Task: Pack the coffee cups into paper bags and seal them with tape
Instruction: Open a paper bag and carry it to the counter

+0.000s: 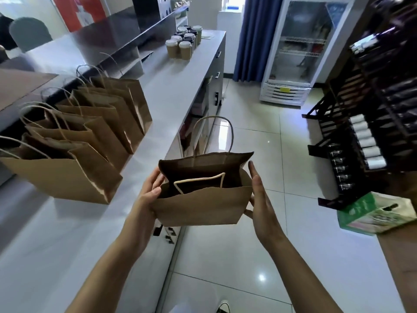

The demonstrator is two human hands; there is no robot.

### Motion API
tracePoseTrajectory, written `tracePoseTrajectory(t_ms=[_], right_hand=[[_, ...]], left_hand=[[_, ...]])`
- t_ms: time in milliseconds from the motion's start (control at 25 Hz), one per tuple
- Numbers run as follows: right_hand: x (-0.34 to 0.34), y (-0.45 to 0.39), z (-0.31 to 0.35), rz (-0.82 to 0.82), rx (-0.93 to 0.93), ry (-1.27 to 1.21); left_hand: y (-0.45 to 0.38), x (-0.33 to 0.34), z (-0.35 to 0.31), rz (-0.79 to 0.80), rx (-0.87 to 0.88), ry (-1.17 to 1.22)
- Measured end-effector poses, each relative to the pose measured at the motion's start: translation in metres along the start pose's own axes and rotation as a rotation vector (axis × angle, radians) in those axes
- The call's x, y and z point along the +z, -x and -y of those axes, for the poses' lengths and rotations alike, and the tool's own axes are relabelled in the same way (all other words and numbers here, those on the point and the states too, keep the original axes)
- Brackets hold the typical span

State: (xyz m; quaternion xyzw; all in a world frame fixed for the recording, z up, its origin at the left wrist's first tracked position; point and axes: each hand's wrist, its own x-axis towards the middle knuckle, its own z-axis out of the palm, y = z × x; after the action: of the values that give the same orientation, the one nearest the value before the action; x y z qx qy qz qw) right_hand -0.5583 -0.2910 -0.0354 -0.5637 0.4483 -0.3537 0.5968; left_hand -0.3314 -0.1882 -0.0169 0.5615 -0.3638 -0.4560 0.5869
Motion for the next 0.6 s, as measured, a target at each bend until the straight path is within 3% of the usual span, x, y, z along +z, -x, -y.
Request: tracePoseTrajectory(t_ms=[320,600], right_hand=[[-0.039,-0.058,0.004,-0.035,0.040,-0.053],[-0.050,-0.158,0.027,-0.086,0.021,-0.039]], left_hand=[[-0.068,0.034,0.001,0.055,0.001,-0.040],[-0.185,0.038,-0.007,0.121,0.012,0.033]])
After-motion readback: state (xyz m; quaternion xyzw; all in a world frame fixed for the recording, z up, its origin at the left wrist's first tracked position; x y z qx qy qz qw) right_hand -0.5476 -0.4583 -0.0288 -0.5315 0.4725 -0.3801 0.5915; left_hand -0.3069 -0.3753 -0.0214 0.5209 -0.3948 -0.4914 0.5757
